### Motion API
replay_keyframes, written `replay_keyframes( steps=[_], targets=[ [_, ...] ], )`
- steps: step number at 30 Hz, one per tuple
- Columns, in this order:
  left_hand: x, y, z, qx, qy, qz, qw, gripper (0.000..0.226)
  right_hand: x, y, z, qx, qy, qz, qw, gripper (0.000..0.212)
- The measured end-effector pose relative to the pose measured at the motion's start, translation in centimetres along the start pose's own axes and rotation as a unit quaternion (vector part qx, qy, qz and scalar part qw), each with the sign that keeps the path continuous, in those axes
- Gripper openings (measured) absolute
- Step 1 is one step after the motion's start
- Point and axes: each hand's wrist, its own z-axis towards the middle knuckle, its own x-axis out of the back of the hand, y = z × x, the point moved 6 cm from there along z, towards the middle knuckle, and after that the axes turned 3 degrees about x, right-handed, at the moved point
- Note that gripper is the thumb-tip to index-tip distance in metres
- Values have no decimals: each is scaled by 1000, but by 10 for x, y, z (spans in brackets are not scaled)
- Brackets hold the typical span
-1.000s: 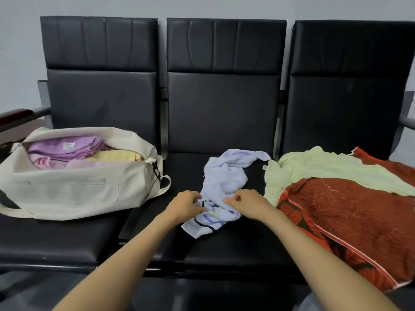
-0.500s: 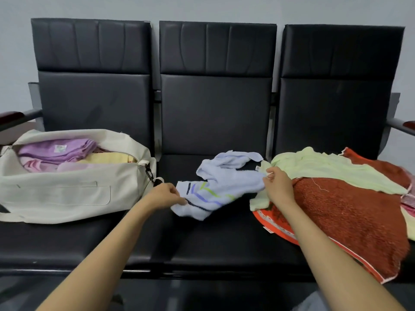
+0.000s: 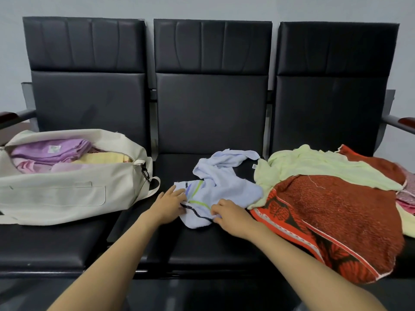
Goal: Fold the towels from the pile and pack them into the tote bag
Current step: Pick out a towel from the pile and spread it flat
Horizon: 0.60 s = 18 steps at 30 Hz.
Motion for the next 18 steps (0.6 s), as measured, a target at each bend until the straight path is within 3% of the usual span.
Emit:
replay_keyframes(
  steps=[3, 5, 8, 10, 12, 14, 16, 18],
  targets=[
    [7, 1, -3, -26, 40, -65, 997, 18, 14, 19, 3, -58, 17, 154, 986, 10],
    [16, 6, -9, -27, 60, -166, 984, 35, 36, 36, 2, -77, 37, 226, 970, 15],
    [20, 13, -15, -16, 38, -205, 978, 34, 62, 57, -7, -74, 75, 281, 954, 15],
    [16, 12, -17, 9, 15, -208, 978, 38, 72, 74, -14, -103, 126, 149, 975, 6],
    [12, 9, -15, 8, 21, -184, 983, 34, 77, 78, -18, -109, 190, -44, 975, 15],
    [15, 11, -16, -19, 55, -190, 980, 27, 82, 67, -21, -83, 222, -41, 971, 14],
    [16, 17, -18, -50, 62, -235, 969, 32, 73, 57, -21, -59, 150, 18, 987, 20],
    [8, 26, -22, -75, 11, -225, 972, 41, 53, 51, -26, -58, 16, 20, 998, 35]
  ],
)
